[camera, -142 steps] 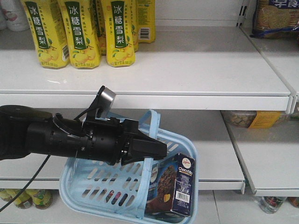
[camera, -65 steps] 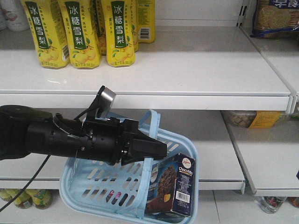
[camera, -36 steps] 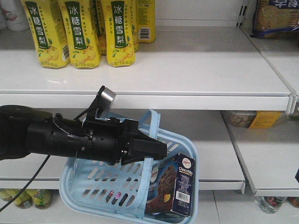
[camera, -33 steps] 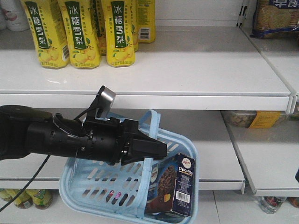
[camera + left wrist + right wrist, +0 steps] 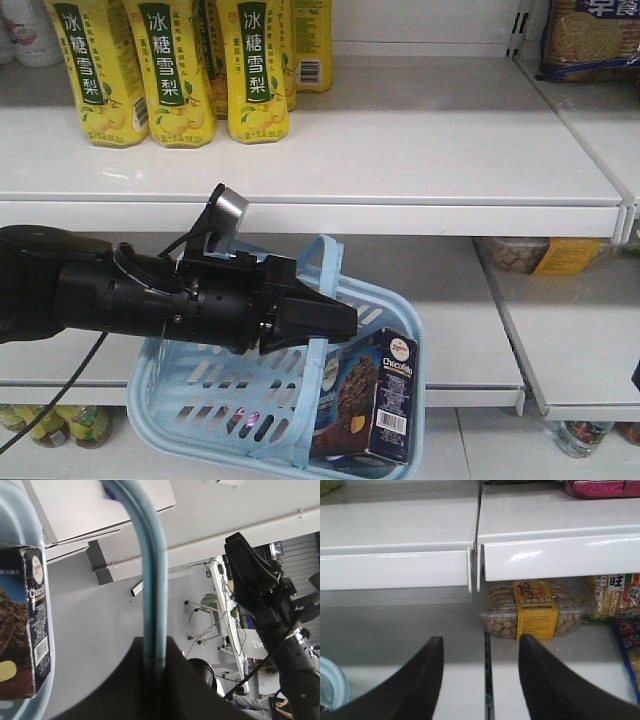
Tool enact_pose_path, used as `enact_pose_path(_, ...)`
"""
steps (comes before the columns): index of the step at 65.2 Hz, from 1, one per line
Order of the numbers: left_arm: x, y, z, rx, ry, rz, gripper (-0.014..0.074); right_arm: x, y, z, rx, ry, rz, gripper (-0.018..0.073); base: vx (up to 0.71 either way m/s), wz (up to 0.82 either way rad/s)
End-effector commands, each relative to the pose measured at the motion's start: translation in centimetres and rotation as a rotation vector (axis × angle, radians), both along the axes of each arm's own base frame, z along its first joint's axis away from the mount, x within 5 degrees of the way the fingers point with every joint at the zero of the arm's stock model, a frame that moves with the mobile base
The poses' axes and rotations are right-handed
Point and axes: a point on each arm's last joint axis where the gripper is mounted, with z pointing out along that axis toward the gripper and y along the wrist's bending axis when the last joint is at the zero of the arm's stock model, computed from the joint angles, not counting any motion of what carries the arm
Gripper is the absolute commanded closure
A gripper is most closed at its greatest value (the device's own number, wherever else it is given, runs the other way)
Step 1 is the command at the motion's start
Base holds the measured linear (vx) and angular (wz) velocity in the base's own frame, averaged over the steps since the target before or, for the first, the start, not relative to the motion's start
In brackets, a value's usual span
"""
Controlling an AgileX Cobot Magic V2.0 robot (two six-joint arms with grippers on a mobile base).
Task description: Left arm holds basket, right arm returns cookies
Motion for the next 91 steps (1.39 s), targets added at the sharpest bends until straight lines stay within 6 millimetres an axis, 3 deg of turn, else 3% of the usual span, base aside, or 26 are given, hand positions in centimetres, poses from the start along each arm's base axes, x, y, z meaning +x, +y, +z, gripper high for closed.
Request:
enact_pose_path(1, 0.6, 0.1, 3.7, -0.167, -0.043, 0.094, 0.0602, 0.3, 0.1, 1.6, 0.011, -0.093, 0.006, 0.0130, 0.00, 0.00)
enact_pose_path(9, 0.6, 0.1, 3.7, -0.167, -0.043, 0.094, 0.0602, 0.3, 0.1, 1.5, 0.107, -0.081, -0.007, 0.0065, 0.00, 0.00)
enact_pose_path(19, 0.6, 0.1, 3.7, -0.167, -0.043, 0.094, 0.0602, 0.5, 0.9, 1.1, 0.258, 0.035, 0.017, 0.0060, 0.00, 0.00)
enact_pose_path(40, 0.6, 0.1, 3.7, -0.167, -0.043, 0.094, 0.0602, 2.9, 6.2, 1.0, 0.455, 0.370, 0.279, 0.0060, 0.00, 0.00)
enact_pose_path(55, 0.6, 0.1, 3.7, -0.167, -0.043, 0.094, 0.0602, 4.9, 10.2, -0.3, 0.481, 0.535, 0.430, 0.0060, 0.00, 0.00)
enact_pose_path(91, 0.6, 0.1, 3.7, -0.167, -0.043, 0.094, 0.0602, 8.3, 12.7, -4.6, 0.493, 0.729, 0.474, 0.0060, 0.00, 0.00)
